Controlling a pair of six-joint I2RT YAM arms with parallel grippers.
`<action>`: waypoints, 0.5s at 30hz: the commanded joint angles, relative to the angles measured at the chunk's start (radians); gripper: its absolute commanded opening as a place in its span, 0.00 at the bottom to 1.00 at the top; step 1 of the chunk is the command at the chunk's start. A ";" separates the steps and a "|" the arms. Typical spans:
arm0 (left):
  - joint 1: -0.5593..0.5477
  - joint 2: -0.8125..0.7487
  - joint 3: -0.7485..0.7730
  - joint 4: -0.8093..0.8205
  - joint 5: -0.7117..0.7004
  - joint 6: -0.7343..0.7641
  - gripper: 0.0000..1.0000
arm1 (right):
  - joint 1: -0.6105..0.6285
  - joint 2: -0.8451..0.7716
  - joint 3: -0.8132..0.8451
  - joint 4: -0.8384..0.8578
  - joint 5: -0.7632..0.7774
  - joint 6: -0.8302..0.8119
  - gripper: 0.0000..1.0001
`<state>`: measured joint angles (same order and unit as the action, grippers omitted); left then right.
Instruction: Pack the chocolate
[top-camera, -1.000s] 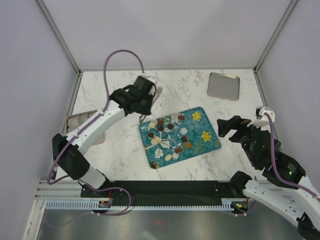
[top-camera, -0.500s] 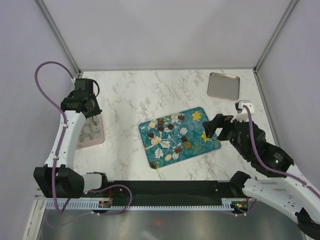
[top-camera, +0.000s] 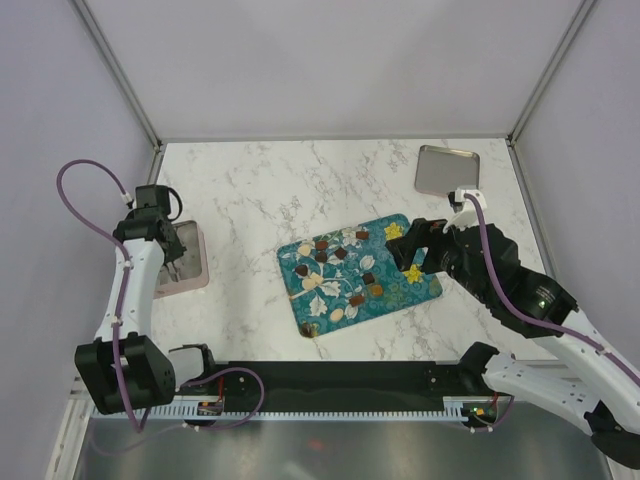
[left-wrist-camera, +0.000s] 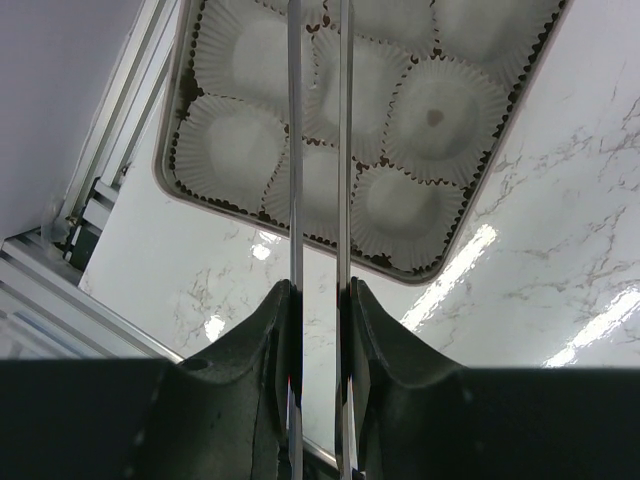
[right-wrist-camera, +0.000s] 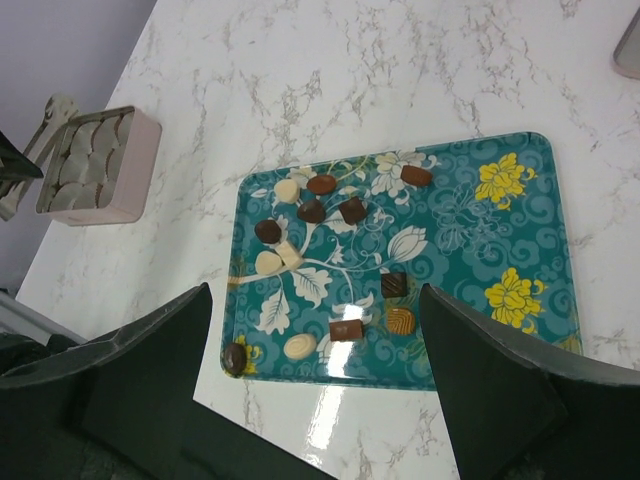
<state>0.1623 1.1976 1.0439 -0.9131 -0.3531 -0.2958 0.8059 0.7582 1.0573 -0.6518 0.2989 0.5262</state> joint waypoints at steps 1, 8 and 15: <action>0.006 -0.033 0.004 0.040 -0.060 -0.037 0.23 | 0.003 0.018 0.021 0.020 -0.047 0.015 0.93; 0.006 -0.078 0.005 0.023 -0.072 -0.035 0.25 | 0.003 0.015 0.009 0.030 -0.067 0.020 0.93; 0.009 -0.079 -0.025 0.023 -0.084 -0.042 0.31 | 0.004 -0.013 0.015 0.023 -0.064 0.015 0.93</action>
<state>0.1627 1.1378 1.0302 -0.9104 -0.3920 -0.2993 0.8059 0.7677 1.0569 -0.6506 0.2398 0.5350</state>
